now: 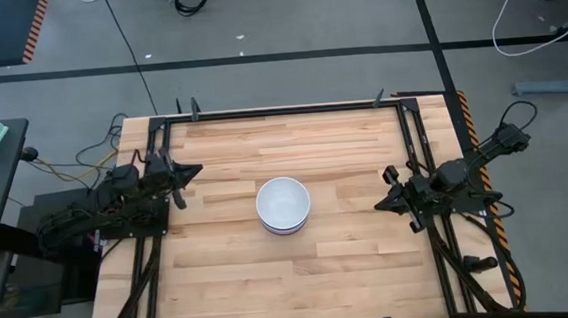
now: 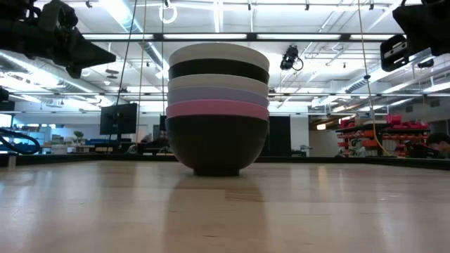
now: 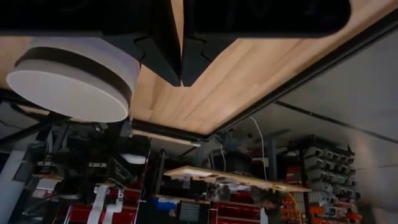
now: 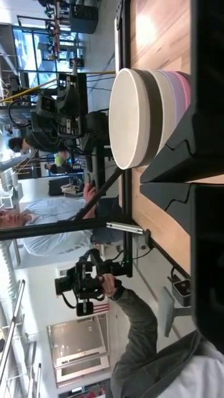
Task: Nest bowls inside each other
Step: Return to Home Position
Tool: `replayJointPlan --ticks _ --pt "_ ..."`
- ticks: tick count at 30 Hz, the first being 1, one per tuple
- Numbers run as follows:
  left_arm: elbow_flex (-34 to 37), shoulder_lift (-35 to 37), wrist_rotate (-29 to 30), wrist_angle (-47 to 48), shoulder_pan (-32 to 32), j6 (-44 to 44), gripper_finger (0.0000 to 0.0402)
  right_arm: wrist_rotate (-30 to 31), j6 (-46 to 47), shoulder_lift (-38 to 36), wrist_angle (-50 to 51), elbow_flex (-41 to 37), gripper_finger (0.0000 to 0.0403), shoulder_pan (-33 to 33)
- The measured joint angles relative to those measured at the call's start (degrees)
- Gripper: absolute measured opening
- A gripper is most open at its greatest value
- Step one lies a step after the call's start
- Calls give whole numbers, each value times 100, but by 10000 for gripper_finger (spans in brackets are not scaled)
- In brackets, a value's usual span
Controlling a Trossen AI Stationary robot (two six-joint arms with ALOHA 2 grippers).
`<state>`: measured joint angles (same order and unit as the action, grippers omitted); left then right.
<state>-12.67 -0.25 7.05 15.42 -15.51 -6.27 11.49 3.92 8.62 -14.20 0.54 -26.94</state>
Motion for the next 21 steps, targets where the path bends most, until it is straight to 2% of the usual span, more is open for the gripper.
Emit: replayJointPlan --ticks 5,10,12,16,21 --pt "0 0 0 -348 0 -15 13 0 0 0 -2 0 7 0" --pt "663 2 -111 -2380 0 -15 21 0 0 0 -6 0 7 0" --pt "943 0 -107 -2783 -9 -19 22 0 46 0 -4 0 7 0" --pt "1021 1 -116 -2911 -11 -24 15 0 76 0 11 0 7 0" --pt "1021 -2 -118 -2640 -11 22 11 0 91 0 85 2 7 0"
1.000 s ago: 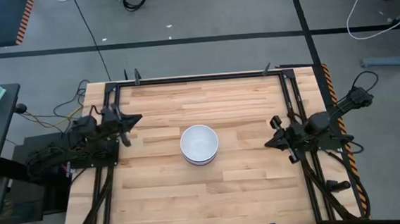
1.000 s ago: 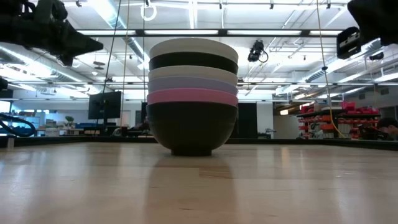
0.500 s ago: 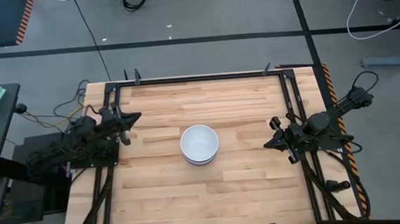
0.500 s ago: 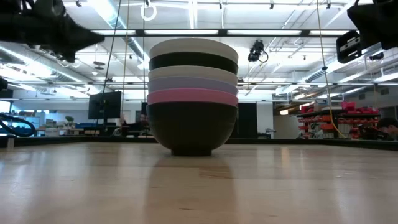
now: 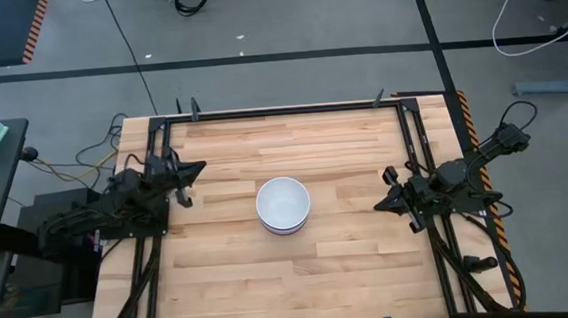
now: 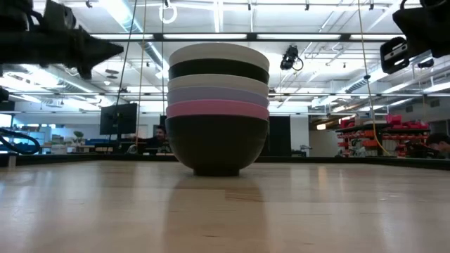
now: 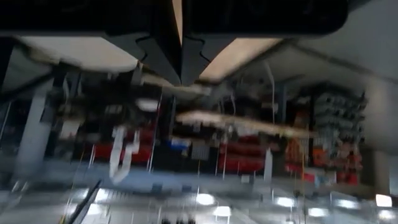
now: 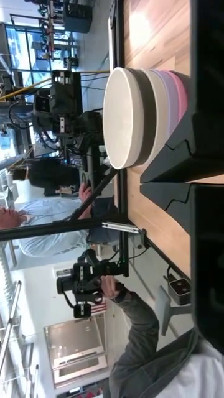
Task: Nest bowls inside each other
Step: Return to Home Position
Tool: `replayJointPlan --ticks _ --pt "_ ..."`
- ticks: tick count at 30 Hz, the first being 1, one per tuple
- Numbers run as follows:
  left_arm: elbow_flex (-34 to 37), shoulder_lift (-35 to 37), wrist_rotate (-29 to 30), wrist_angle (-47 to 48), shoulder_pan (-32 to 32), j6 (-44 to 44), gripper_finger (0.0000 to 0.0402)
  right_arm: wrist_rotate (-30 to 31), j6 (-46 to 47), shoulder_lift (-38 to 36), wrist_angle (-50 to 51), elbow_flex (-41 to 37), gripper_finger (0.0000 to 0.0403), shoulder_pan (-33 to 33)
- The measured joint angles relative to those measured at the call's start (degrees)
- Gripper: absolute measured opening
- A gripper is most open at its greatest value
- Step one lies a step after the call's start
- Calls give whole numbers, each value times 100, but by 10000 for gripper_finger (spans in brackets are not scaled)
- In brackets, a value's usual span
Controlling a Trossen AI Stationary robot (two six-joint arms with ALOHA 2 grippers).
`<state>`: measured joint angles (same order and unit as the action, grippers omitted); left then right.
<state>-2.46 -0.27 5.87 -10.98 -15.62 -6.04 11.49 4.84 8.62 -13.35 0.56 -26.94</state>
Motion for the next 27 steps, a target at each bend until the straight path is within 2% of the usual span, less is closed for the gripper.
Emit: replayJointPlan --ticks 7,10,15,27 --pt "2 -4 49 1035 0 12 18 0 -28 0 378 4 7 2" --pt "2 -4 51 1297 -1 -82 14 0 230 0 667 4 8 2" --pt "-2 -8 47 1369 0 -78 12 1 421 0 759 4 14 2" --pt "-4 -7 48 1373 -2 -82 40 1 409 2 757 4 14 2"
